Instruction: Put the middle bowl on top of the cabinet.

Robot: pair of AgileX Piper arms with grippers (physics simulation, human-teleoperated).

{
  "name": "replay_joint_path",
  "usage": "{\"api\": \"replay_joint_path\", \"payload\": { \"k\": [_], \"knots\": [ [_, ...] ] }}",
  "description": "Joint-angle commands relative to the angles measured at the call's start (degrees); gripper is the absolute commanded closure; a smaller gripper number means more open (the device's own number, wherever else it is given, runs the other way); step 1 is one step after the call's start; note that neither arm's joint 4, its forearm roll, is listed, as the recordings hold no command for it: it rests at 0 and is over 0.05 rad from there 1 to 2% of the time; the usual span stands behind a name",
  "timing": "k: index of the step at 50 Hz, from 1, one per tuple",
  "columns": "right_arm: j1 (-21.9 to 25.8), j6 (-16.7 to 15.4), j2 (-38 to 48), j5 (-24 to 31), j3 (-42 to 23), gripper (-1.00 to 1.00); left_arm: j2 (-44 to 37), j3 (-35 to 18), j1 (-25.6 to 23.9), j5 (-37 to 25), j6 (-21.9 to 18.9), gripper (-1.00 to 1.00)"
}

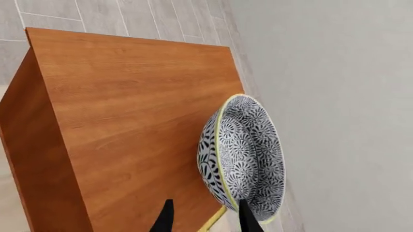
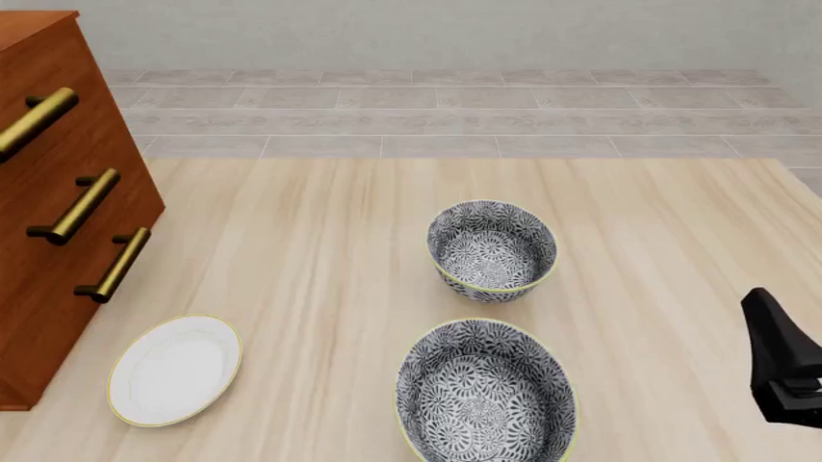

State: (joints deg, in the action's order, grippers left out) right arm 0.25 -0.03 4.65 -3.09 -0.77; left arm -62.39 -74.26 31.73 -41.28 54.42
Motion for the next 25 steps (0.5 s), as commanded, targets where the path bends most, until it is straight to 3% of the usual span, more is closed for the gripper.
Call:
{"api": "replay_joint_path", "payload": {
  "k": [1,25],
  "knots": [
    [-0.10,-0.18,-0.03,0.05,-0.07,-1.00,3.61,1.88,-1.88,0.51,0.80,-1.00],
    [-0.04,-0.05,-1.06,0.95,0.57,-1.00,3.61,1.88,-1.88,0.51,0.80,-1.00]
  ]
}}
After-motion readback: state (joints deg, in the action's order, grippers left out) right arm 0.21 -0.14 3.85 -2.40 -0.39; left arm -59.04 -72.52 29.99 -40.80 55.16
